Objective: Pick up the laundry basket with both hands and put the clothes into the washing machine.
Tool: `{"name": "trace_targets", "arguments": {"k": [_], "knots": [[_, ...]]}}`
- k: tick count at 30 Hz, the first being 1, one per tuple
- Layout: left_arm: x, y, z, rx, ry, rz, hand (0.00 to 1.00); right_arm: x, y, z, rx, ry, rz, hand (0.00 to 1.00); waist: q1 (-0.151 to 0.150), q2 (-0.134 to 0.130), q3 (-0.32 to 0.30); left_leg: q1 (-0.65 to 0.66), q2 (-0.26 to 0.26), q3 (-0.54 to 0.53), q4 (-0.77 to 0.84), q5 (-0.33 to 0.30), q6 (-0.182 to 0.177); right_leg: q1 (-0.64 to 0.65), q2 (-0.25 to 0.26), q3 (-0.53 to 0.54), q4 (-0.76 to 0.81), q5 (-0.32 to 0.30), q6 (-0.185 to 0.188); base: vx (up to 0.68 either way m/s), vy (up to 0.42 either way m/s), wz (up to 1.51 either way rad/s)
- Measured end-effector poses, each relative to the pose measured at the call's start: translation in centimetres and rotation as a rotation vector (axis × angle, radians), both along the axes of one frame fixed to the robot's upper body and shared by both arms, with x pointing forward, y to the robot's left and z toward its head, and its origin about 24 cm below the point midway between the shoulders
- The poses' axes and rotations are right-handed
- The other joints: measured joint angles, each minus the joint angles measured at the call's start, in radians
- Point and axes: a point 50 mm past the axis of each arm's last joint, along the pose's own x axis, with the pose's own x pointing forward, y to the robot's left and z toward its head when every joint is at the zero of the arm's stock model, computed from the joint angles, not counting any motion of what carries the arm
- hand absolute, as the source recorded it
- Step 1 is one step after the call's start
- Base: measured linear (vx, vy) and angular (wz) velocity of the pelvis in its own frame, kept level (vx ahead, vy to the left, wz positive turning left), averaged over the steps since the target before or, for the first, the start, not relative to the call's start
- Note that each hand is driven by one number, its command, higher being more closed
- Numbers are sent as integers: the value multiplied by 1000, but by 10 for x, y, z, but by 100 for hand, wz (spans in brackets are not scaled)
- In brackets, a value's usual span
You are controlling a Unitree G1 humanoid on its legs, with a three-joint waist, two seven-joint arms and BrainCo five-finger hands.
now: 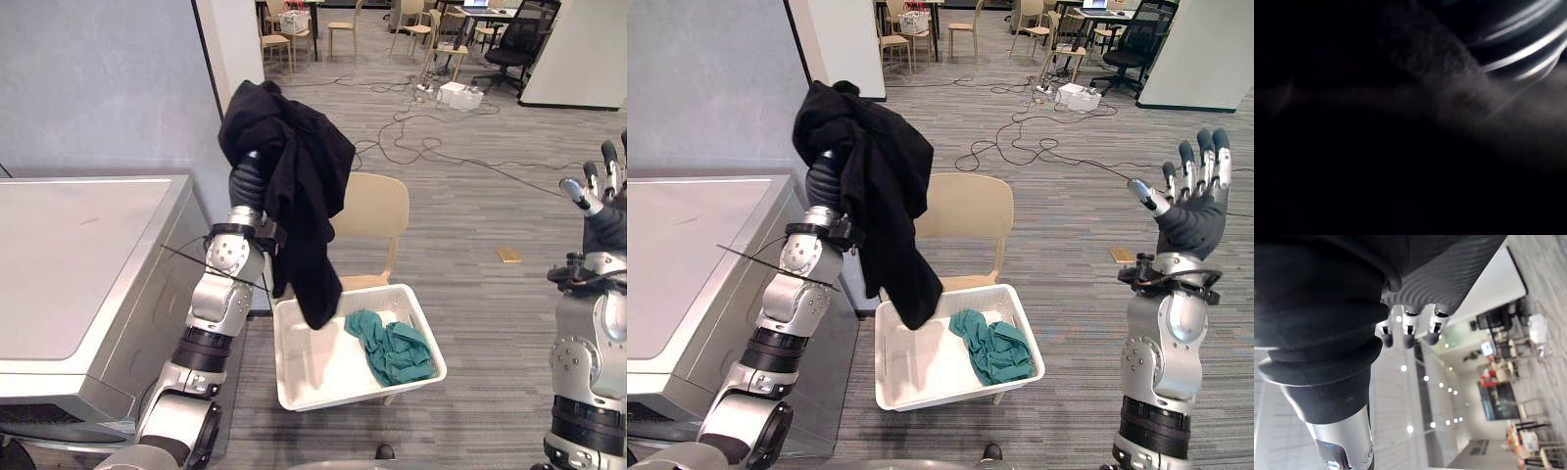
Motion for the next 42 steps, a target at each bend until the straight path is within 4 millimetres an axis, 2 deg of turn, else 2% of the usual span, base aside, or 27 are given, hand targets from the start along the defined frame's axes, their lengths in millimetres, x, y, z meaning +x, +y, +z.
{"name": "trace_targets", "arguments": {"k": [2, 6, 8, 12, 17, 19, 21, 24, 26, 29, 30, 33, 35, 39, 42], "knots": [[-5, 6, 5, -20, -30, 23, 100, -2, 0, -5, -3, 23, -8, 0, 0, 1, -1, 0, 0, 0, 0, 0, 0, -1, 0, 0, 0, 0, 0, 0, 0, 0], [-20, 35, 17, -74, -110, 122, 100, -8, -4, -19, 17, 72, -39, 0, 0, 12, -7, 0, -1, 0, 0, -1, -1, -1, 0, 0, 0, -2, -2, 0, 0, 0], [-33, 59, 20, -90, -152, 207, 100, -15, -10, -29, 50, 96, -75, 0, 0, 24, -13, 0, 0, -1, -1, -1, -1, 0, 0, -1, 0, -4, -4, 0, 0, 0], [-61, 96, 33, -93, -257, 356, 100, -30, -17, -50, 90, 167, -126, 0, 2, 30, -16, 0, 2, -5, -2, -2, -2, 1, 2, -4, 0, -7, -7, 0, 0, 0], [-105, 138, 44, -54, -378, 587, 100, -54, -10, -92, 184, 309, -118, 0, 4, 44, -27, -2, 8, -16, -18, -1, -2, 3, 2, -17, -1, -15, -5, -8, -13, 7], [-131, 160, 49, -20, -422, 725, 100, -71, -10, -109, 246, 357, -163, 0, 6, 49, -30, -8, 9, -30, -20, -1, -2, 9, 2, -30, -1, -20, -5, -2, -13, 18], [-159, 176, 52, 20, -464, 877, 100, -83, -15, -116, 264, 387, -209, 0, 14, 50, -31, -6, 10, -36, -20, -1, -2, 14, 2, -35, -1, -22, -5, 12, -16, 10], [-189, 192, 52, 66, -475, 1028, 100, -97, -21, -123, 274, 413, -269, 0, 28, 51, -33, -7, 9, -40, -21, -1, -2, 18, 2, -38, -1, -24, -6, 8, -10, 8], [-214, 204, 49, 119, -458, 1171, 100, -106, -26, -134, 309, 448, -319, 0, 33, 49, -34, -8, 9, -52, -21, -1, -2, 25, 1, -55, -1, -28, -7, -4, -15, 15], [-234, 211, 44, 128, -445, 1278, 100, -118, -23, -155, 368, 525, -342, 0, 50, 53, -36, -4, 10, -64, -21, -2, -2, 36, 1, -61, -1, -35, -6, -18, -18, 15], [-243, 212, 37, 116, -428, 1337, 100, -125, -19, -171, 402, 601, -351, 0, 59, 54, -40, -5, 11, -68, -21, -2, -2, 39, 0, -65, -1, -39, -4, -21, -17, 8], [-256, 212, 21, 88, -370, 1429, 100, -135, -7, -202, 456, 743, -317, 0, 63, 54, -40, -10, 11, -82, -25, -6, -6, 43, -1, -81, -1, -48, -5, -34, -20, 17], [-263, 210, 2, 28, -287, 1482, 100, -147, 10, -234, 533, 889, -254, 0, 76, 54, -38, -14, 12, -90, -26, -6, -6, 43, 0, -85, -1, -54, -4, -33, -19, 9], [-269, 206, -21, -49, -194, 1524, 100, -169, 43, -277, 646, 1113, -151, 0, 86, 52, -26, -27, 12, -110, -22, -7, -4, 47, -1, -106, -1, -60, -1, -21, -15, 14], [-268, 204, -31, -78, -150, 1540, 100, -180, 60, -295, 688, 1221, -93, 0, 93, 48, -12, -25, 12, -118, -17, -6, -6, 56, -1, -118, -1, -60, -2, 4, -4, 14]]}}
